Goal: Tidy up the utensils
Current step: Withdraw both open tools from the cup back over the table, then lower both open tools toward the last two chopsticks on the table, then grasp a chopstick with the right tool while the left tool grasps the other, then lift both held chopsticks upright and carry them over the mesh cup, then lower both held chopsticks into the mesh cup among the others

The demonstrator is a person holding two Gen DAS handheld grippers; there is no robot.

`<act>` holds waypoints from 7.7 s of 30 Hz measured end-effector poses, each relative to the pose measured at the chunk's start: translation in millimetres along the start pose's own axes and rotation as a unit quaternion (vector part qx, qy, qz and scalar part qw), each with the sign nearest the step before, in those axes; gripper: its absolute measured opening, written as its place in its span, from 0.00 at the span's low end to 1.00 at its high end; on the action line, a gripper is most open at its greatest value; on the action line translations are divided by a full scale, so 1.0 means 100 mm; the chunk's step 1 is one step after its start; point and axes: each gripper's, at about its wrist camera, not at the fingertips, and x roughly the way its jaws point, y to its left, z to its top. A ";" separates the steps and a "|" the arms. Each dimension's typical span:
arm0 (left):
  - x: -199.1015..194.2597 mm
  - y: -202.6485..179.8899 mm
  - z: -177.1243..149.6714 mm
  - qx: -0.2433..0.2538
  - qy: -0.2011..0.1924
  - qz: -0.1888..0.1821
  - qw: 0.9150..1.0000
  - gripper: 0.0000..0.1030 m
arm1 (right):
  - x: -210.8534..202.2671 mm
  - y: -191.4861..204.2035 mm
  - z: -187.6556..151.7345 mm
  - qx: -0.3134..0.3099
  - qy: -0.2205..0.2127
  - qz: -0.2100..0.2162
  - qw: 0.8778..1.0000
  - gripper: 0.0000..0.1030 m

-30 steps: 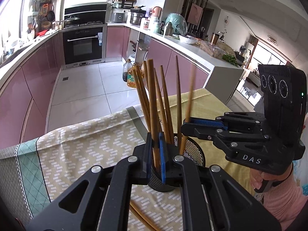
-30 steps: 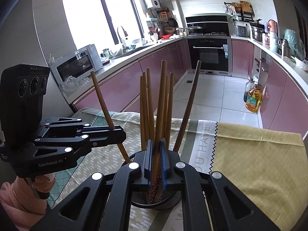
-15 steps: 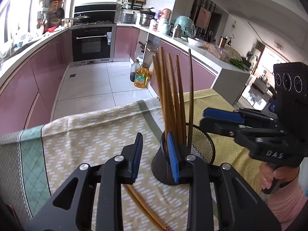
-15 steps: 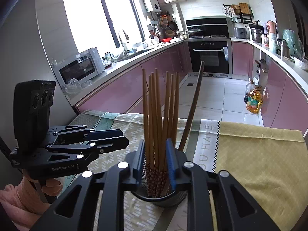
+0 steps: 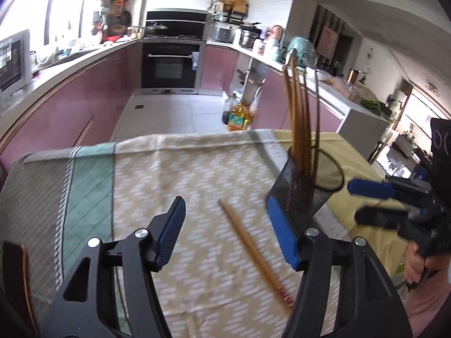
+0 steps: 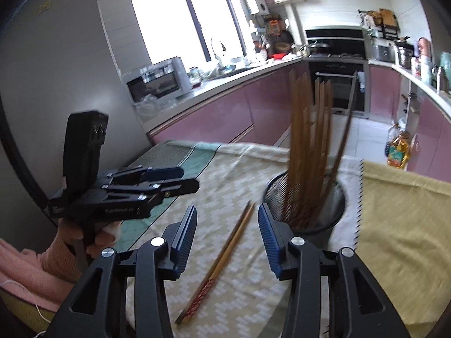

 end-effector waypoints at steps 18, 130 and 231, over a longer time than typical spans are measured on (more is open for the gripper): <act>0.01 0.09 -0.54 -0.015 0.030 0.035 0.999 0.68 | 0.71 0.10 -0.54 0.036 0.098 -0.033 0.994 0.42; 0.81 -0.29 -0.53 0.049 0.128 0.041 0.990 0.24 | 0.79 -0.15 -0.50 0.023 0.125 -0.124 0.984 0.07; -0.57 -0.51 -0.06 0.026 -0.054 -0.026 0.998 0.07 | -0.31 0.14 0.03 0.013 -0.094 -0.044 0.995 0.05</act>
